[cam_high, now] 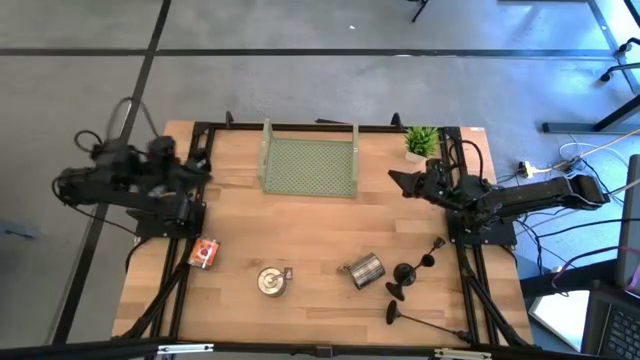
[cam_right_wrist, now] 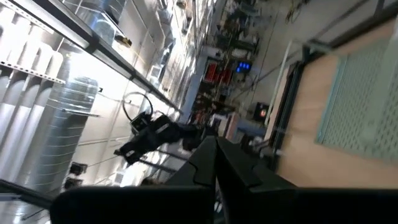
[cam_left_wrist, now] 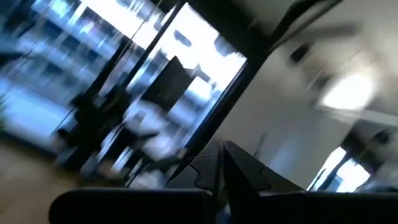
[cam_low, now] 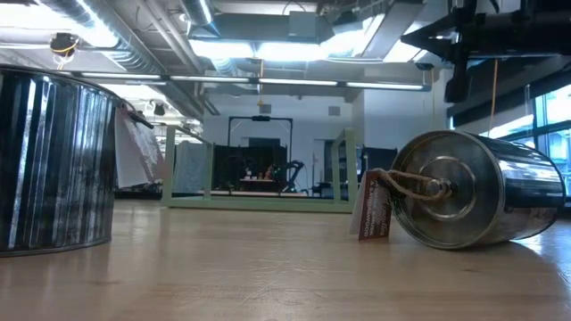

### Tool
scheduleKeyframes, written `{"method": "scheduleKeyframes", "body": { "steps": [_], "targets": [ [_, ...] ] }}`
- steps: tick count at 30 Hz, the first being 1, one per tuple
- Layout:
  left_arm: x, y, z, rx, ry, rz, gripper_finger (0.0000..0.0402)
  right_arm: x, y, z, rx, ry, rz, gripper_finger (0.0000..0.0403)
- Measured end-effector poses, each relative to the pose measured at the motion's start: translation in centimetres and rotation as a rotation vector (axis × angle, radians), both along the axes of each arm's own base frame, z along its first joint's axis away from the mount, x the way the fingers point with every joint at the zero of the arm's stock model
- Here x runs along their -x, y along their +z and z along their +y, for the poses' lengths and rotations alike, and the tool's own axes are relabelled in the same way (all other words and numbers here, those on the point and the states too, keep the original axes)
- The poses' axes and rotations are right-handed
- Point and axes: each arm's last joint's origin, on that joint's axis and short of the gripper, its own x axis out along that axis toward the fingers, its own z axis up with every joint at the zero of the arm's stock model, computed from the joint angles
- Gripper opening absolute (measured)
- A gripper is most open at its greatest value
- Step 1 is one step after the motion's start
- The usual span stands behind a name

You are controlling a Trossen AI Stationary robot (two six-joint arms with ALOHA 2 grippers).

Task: Pick & Place candle stick holders
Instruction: Prepare the shelf

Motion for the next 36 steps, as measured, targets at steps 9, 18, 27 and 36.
{"method": "scheduleKeyframes", "body": {
  "steps": [9,18,27,36],
  "targets": [
    [-1.6,0.2,0.1,-0.074,0.093,0.279,0.0015,-2.8,2.8,0.5,-0.028,0.123,-0.027,0.01],
    [-0.9,0.2,0.6,-0.093,0.218,0.273,0.0015,-9.7,8.5,-2.2,-0.089,-0.054,0.278,0.0332],
    [-0.6,-0.2,0.6,-0.07,0.222,0.316,0.0015,-11.8,5.8,-6.8,-0.302,-0.073,0.903,0.0356],
    [-0.6,-0.4,0.6,-0.061,0.222,0.33,0.0015,-13.2,3.5,-10.0,-0.3,-0.092,0.947,0.0328]
  ]
}}
